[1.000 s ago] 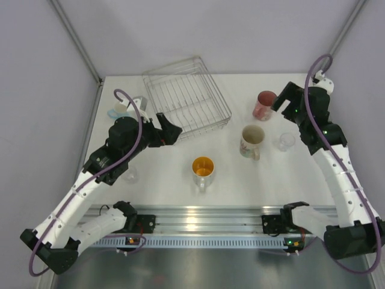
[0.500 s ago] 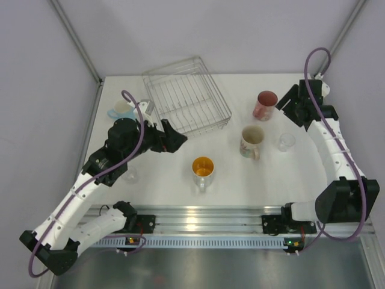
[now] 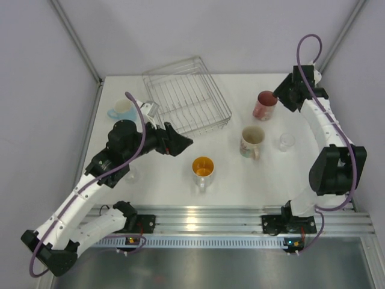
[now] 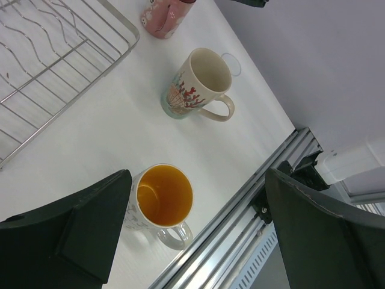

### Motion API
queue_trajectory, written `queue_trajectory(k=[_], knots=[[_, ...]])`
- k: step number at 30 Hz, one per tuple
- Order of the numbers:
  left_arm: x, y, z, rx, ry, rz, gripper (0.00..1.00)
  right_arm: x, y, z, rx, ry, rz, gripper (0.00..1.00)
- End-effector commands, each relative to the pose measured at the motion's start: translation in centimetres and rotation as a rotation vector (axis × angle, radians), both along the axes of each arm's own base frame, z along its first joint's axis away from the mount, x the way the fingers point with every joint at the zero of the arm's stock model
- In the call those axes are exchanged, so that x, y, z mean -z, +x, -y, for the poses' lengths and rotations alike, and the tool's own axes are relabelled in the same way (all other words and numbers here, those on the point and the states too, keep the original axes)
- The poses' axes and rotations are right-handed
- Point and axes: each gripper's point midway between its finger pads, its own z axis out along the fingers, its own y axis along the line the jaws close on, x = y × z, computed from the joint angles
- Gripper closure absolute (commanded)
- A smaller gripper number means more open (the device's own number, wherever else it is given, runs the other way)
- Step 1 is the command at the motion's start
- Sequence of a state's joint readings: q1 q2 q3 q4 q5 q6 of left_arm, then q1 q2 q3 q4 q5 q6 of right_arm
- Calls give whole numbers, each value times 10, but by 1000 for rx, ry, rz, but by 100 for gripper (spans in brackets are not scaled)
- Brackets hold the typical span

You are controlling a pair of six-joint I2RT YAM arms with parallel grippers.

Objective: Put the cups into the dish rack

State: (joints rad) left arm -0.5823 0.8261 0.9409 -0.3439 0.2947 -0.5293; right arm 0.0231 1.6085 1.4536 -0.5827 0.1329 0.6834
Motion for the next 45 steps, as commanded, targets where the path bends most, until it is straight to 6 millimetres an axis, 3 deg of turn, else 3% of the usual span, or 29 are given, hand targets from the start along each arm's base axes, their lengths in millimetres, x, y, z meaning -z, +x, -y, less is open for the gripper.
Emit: queue_trajectory(k=[1,4,12,14,17,25,32,35,36,42,45], knots=[[-26,10,12,24,-51,67,2,2,30,7,6,-14,27,42],[-31,16,15,22,-52,64,2,9,41,10,11,-29,8,44],[-9,39,34,17,-47,-44,3,57,58,12,-16,-70,-78,47],[-9,41,36,12,-58,-58,3,66,62,31,10,-72,-84,48],[-7,48,35,-28,-69,-79,3,81,62,35,13,-63,-102,51],[-1,58,38,-57,-67,-113,5,94,66,27,-24,-31,-54,59],[-1,61,46,-42,-80,-153,7,93,64,28,-42,-52,-46,73],[-3,62,48,-30,-79,-147,8,84,66,25,-59,-41,-20,89],[-3,64,50,-24,-71,-139,8,82,66,25,-63,-36,-16,100],[-14,63,58,33,-68,-111,10,52,65,9,-100,55,49,100],[-22,65,60,50,-63,-80,10,20,63,7,-103,67,120,100]])
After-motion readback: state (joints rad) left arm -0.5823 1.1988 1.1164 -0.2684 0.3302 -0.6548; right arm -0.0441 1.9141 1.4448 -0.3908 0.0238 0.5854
